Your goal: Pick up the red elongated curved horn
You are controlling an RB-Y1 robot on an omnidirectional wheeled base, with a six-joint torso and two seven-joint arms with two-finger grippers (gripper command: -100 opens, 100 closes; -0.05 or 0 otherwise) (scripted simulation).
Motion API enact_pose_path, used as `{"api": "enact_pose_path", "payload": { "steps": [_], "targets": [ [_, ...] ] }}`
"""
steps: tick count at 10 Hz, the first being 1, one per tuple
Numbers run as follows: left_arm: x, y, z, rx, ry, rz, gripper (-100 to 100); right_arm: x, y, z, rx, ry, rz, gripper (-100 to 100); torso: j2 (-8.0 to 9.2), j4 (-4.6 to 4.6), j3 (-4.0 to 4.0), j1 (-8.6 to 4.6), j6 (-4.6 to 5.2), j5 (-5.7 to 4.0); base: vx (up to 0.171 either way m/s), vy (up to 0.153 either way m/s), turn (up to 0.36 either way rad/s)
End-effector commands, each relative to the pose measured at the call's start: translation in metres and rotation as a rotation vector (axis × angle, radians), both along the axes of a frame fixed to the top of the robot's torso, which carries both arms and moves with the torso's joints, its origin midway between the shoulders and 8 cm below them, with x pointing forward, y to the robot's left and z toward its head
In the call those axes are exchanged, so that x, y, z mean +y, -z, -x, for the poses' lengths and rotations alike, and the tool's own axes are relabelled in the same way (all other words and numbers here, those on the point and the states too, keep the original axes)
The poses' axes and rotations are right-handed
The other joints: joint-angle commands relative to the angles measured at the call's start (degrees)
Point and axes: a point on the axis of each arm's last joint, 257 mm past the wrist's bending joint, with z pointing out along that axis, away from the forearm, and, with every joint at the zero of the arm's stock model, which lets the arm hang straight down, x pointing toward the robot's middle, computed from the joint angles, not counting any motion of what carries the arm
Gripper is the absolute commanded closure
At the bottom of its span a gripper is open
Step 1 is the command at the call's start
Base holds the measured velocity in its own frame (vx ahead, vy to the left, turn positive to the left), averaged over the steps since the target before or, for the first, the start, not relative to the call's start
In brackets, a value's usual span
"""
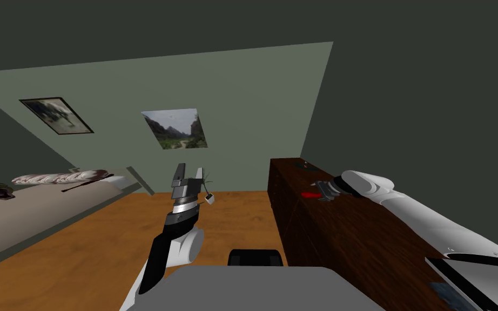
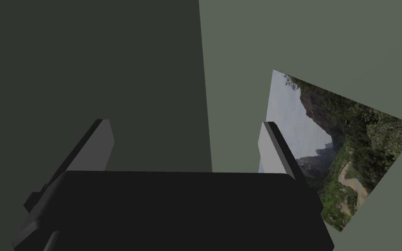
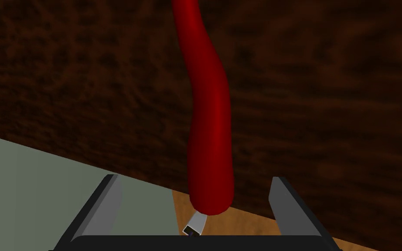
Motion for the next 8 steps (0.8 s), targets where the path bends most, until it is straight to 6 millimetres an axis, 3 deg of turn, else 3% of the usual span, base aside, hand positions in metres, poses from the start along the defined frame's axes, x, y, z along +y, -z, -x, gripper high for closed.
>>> {"api": "enact_pose_path", "payload": {
  "steps": [1, 3, 6, 7, 8],
  "targets": [
    [0.0, 0.0, 0.0, 0.0, 0.0, 0.0, 0, -0.009, 0.01, 0.009, 0.04, -0.004, 0.022, -100, 0.0, 0.0, 0.0, 0.0, 0.0, 0.0, 0.02, -0.044, 0.094],
    [0.0, 0.0, 0.0, 0.0, 0.0, 0.0, 0, -0.019, 0.027, 0.029, 0.12, -0.013, 0.05, -100, 0.04, 0.01, 0.02, 0.1, -0.08, 0.03, 0.018, -0.069, 0.258],
    [0.0, 0.0, 0.0, 0.0, 0.0, 0.0, 0, -0.018, 0.029, 0.032, 0.127, -0.013, 0.051, -100, 0.11, 0.03, 0.06, 0.14, -0.01, 0.04, 0.005, -0.041, 0.042],
    [0.0, 0.0, 0.0, 0.0, 0.0, 0.0, 0, -0.019, 0.029, 0.033, 0.129, -0.014, 0.052, 0, 0.13, 0.04, 0.08, 0.23, 0.0, 0.06, 0.0, 0.0, 0.0],
    [0.0, 0.0, 0.0, 0.0, 0.0, 0.0, 0, -0.029, 0.033, 0.035, 0.128, 0.017, 0.049, -100, 0.14, 0.04, 0.09, 0.29, 0.0, 0.08, -0.045, -0.007, 0.24]
  ]
}}
